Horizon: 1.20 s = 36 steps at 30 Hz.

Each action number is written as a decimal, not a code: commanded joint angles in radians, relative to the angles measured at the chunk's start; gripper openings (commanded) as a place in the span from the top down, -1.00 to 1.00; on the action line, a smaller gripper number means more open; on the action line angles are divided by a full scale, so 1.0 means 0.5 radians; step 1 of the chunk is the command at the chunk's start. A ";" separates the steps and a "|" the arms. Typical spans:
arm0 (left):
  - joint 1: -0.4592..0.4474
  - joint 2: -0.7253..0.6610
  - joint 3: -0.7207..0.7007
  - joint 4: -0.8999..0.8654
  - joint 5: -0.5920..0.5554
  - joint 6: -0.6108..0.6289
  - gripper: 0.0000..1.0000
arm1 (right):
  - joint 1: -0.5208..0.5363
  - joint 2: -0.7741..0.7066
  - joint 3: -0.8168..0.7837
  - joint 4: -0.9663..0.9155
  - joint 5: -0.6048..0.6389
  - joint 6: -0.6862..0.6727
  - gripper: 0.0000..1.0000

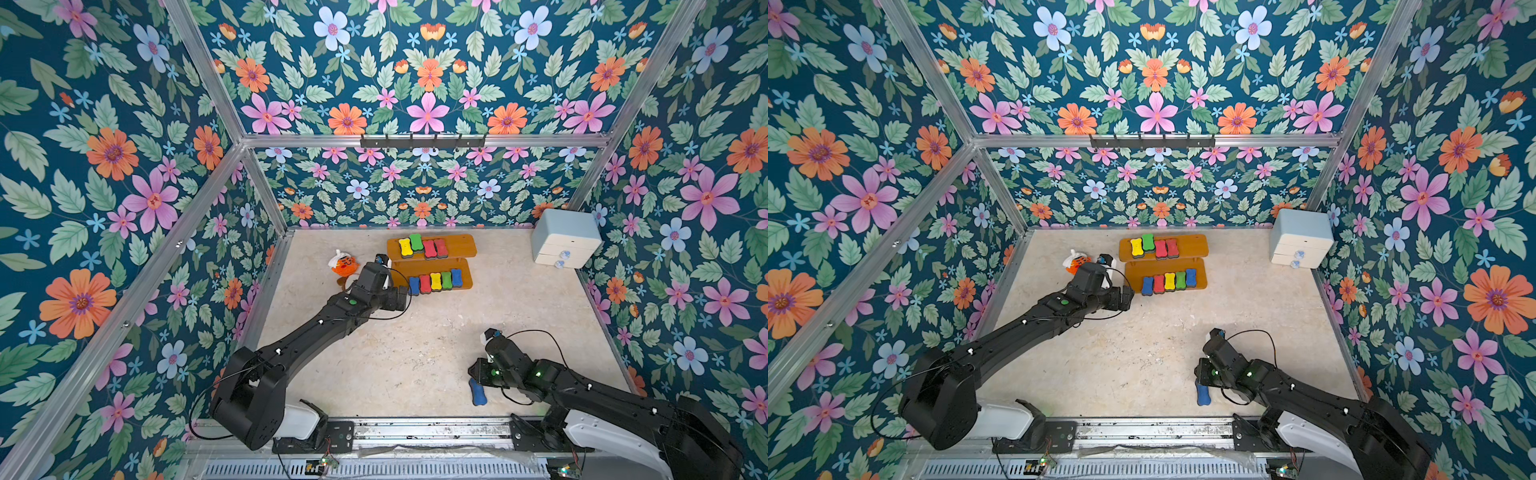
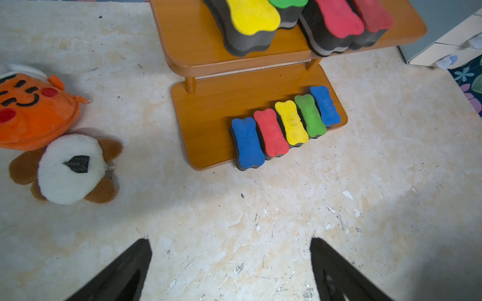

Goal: Remove the whiteboard erasers from the shelf
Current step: Place the whiteboard eraser at the center of the board, then pick up the whiteboard eraser from the shelf.

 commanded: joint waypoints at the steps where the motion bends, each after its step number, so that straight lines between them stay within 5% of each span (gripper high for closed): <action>1: 0.004 0.007 0.027 -0.016 0.003 -0.021 -0.98 | 0.008 -0.020 0.014 -0.049 -0.005 0.033 0.61; 16: 0.003 0.068 0.162 -0.056 0.002 -0.040 -0.91 | 0.005 -0.042 0.222 -0.104 0.114 0.052 0.51; 20: 0.029 0.113 0.277 -0.085 -0.002 -0.040 -0.70 | -0.103 0.205 0.518 -0.096 0.122 -0.092 0.46; 29: 0.254 0.310 0.614 -0.142 0.322 -0.040 -0.30 | -0.663 0.966 1.473 -0.113 -0.482 -0.566 0.39; 36: 0.316 0.449 0.835 -0.156 0.436 -0.015 -0.25 | -0.883 1.577 2.359 -0.362 -0.641 -0.742 0.37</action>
